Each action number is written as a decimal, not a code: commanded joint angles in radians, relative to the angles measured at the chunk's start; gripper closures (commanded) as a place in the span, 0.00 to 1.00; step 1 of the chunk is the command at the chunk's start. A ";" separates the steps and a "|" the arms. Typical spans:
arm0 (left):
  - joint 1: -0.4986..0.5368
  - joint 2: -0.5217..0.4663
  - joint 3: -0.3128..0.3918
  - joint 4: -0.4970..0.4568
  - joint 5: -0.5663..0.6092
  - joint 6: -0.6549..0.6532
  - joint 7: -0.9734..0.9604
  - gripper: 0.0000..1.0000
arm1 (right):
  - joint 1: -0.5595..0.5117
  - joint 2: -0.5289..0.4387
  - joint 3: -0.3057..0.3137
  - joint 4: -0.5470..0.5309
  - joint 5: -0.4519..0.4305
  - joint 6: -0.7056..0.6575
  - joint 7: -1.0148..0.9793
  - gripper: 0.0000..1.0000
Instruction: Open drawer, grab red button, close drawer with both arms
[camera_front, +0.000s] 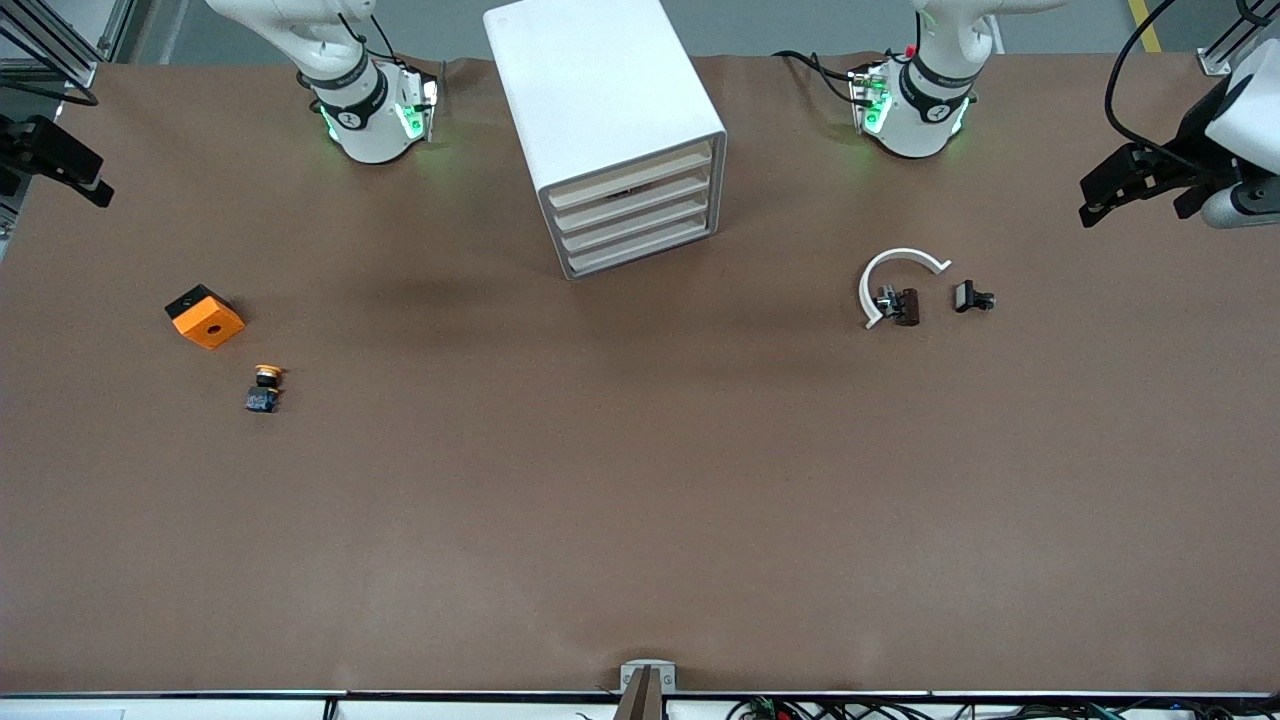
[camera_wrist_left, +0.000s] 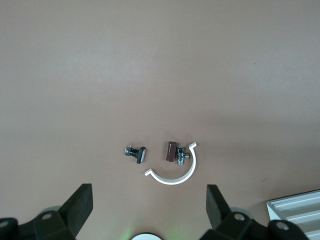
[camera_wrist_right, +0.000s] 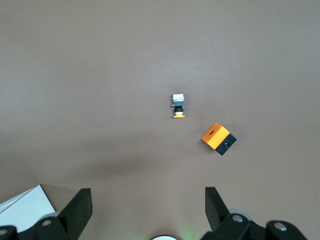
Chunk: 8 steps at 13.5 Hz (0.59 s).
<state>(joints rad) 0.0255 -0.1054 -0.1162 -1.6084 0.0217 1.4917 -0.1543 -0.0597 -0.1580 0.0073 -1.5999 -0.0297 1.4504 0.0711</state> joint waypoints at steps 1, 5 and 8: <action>0.004 0.004 0.003 0.019 -0.011 -0.021 0.021 0.00 | -0.011 0.014 0.008 0.029 0.011 -0.018 -0.001 0.00; 0.002 0.079 0.003 0.082 -0.014 -0.021 0.012 0.00 | -0.011 0.014 0.007 0.029 0.011 -0.018 -0.001 0.00; -0.012 0.176 -0.003 0.105 -0.020 -0.013 0.002 0.00 | -0.009 0.017 0.008 0.029 0.011 -0.018 -0.001 0.00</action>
<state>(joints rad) 0.0228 -0.0211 -0.1165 -1.5634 0.0208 1.4921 -0.1543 -0.0597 -0.1572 0.0075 -1.5992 -0.0297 1.4504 0.0711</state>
